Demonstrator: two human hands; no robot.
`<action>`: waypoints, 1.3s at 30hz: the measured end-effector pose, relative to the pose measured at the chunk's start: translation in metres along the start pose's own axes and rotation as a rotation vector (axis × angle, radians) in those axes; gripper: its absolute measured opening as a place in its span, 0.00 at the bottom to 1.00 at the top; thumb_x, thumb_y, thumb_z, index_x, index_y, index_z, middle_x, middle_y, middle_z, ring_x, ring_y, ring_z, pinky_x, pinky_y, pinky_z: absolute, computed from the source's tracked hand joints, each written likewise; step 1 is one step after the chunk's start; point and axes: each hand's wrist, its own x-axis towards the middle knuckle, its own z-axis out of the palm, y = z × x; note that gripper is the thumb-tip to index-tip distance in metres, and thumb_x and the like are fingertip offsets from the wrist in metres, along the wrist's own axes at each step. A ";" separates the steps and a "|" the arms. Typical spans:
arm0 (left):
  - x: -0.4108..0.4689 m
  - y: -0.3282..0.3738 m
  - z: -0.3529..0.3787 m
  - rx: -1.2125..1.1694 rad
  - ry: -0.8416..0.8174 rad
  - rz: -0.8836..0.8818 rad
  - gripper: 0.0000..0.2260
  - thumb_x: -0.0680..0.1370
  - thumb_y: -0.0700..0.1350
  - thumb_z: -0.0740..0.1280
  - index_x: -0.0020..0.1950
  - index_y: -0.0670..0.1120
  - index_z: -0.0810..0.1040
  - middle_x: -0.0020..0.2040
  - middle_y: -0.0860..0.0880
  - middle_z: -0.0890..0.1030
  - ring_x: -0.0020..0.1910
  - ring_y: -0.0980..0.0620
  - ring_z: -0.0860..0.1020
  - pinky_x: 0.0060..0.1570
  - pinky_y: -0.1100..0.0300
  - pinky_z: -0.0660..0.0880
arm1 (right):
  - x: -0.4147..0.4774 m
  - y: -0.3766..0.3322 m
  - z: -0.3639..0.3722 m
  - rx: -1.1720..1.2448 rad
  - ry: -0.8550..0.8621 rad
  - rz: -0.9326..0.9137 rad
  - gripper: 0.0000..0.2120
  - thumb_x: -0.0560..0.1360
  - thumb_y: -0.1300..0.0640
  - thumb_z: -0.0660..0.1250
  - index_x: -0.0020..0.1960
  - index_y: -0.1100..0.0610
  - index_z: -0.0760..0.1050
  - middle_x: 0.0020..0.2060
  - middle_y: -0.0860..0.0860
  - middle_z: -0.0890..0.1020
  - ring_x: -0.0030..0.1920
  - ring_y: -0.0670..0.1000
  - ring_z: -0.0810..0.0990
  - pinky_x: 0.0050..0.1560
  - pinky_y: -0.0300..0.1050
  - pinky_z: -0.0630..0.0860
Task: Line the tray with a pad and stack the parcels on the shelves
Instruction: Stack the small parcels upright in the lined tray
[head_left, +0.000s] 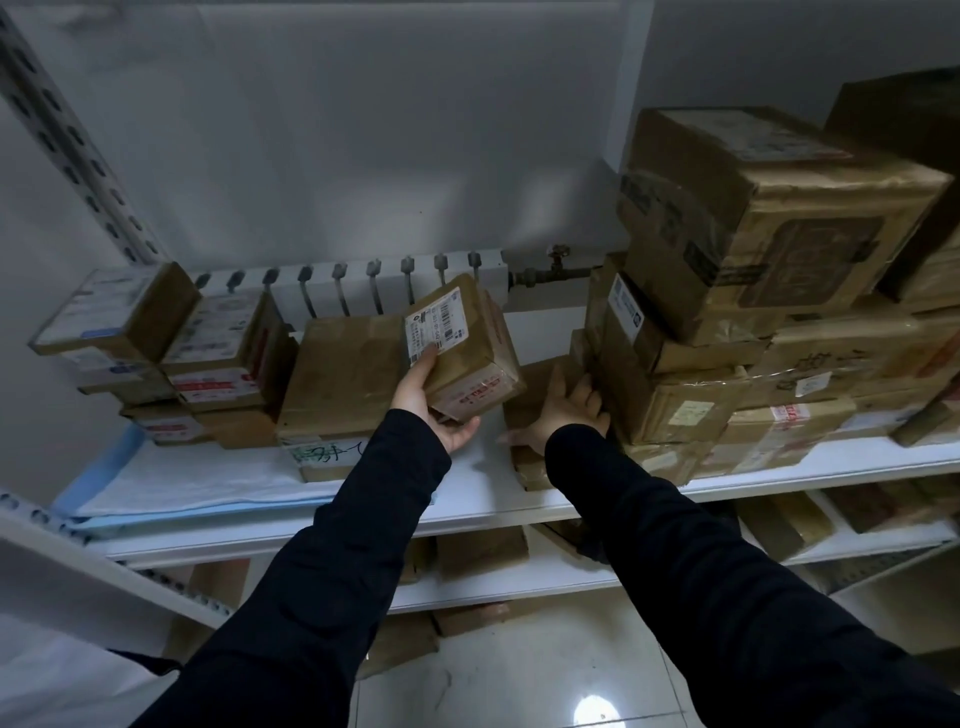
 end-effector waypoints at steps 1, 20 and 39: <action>-0.001 0.002 -0.001 0.000 -0.003 0.007 0.26 0.72 0.59 0.68 0.64 0.46 0.72 0.55 0.43 0.78 0.58 0.43 0.73 0.45 0.51 0.73 | -0.002 -0.003 0.002 -0.019 0.004 0.010 0.60 0.63 0.33 0.72 0.77 0.53 0.35 0.76 0.61 0.43 0.75 0.63 0.50 0.72 0.59 0.54; -0.029 0.051 -0.036 -0.319 -0.100 0.107 0.28 0.73 0.68 0.57 0.62 0.49 0.75 0.59 0.43 0.76 0.54 0.45 0.73 0.39 0.59 0.70 | -0.004 -0.025 -0.036 1.583 -0.059 -0.019 0.39 0.59 0.34 0.71 0.67 0.48 0.71 0.61 0.54 0.78 0.58 0.58 0.78 0.64 0.59 0.71; -0.054 0.172 -0.109 0.159 0.357 0.500 0.22 0.68 0.56 0.71 0.59 0.49 0.75 0.56 0.47 0.80 0.55 0.45 0.78 0.58 0.48 0.75 | -0.028 -0.099 -0.031 2.080 -0.529 -0.050 0.25 0.72 0.37 0.60 0.61 0.52 0.76 0.54 0.58 0.81 0.55 0.61 0.79 0.53 0.56 0.76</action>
